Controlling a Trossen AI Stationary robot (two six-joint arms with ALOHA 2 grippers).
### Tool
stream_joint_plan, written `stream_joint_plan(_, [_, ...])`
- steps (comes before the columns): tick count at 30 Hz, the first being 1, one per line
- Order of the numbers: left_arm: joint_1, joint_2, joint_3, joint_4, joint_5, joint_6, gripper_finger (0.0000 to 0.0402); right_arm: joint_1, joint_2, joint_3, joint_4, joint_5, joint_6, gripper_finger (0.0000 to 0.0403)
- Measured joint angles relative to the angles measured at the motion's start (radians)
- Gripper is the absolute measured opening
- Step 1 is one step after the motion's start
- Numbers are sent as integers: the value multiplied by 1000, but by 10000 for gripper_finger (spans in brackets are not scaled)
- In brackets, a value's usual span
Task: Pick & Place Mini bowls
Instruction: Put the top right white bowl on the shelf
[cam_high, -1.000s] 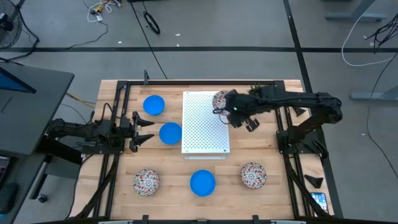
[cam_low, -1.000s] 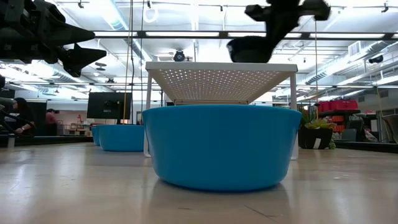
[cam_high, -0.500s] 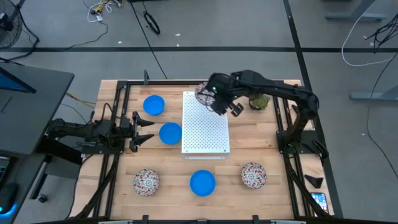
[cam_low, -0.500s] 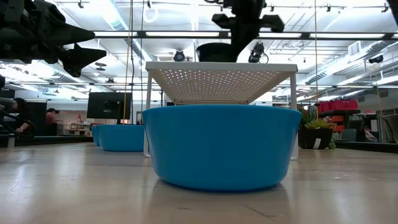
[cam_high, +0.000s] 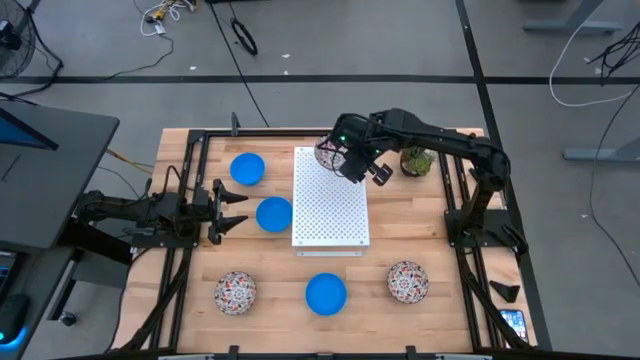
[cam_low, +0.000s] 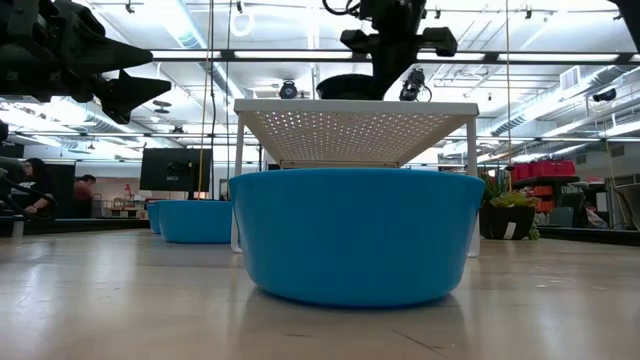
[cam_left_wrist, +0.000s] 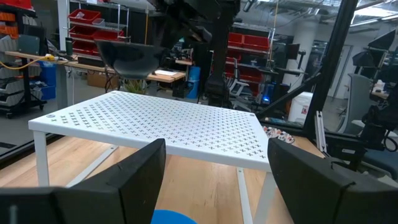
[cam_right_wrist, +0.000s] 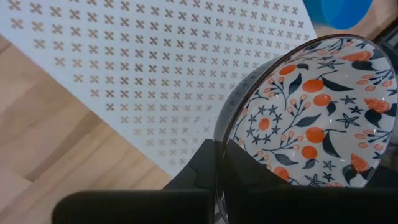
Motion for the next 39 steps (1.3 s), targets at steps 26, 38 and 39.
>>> stream_joint_plan(26, [0,0,0,0,0,0,288,-1,7,-163,179,10,-52,8])
stream_joint_plan(38, [0,0,0,0,0,0,288,-7,21,-164,184,-39,-31,11])
stream_joint_plan(39, [0,0,0,0,0,0,288,-8,21,-164,184,-44,-30,11])
